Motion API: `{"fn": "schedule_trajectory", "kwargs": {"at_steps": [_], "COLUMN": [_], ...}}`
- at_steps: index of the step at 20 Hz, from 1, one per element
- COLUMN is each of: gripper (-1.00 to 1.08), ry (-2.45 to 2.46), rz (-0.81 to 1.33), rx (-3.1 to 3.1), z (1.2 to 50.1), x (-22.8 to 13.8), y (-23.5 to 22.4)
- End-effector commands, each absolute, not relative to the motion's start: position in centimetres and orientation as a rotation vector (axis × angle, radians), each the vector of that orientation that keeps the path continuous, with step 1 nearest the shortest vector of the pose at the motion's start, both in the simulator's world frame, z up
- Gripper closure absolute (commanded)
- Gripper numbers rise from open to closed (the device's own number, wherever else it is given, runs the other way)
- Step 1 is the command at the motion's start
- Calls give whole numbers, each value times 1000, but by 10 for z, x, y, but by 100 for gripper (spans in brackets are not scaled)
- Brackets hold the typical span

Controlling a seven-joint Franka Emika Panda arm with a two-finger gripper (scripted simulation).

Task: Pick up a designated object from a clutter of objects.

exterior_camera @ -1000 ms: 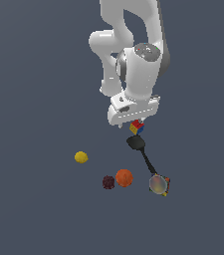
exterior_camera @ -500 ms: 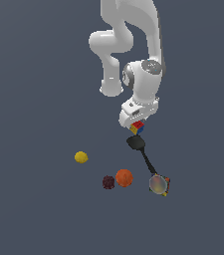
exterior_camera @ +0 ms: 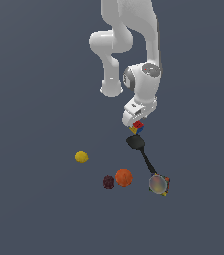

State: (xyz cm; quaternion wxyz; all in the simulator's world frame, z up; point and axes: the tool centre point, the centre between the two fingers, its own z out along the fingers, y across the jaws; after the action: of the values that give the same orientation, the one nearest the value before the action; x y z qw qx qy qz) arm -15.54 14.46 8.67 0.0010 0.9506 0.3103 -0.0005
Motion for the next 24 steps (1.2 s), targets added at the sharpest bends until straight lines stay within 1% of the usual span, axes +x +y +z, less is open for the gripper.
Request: {"fn": "schedule_trajectory", "kwargs": {"at_steps": [1,9,19,24], "gripper": [-92,-92,-92,-92], "ry": [990,990,993,994], "rz": [0,-1,-1,-1], "rx": [2981,2982,2981,2980], "z": [84,79,43,34], "x": [-160,-160,-161,-161], "y": [146,146,146,146]}}
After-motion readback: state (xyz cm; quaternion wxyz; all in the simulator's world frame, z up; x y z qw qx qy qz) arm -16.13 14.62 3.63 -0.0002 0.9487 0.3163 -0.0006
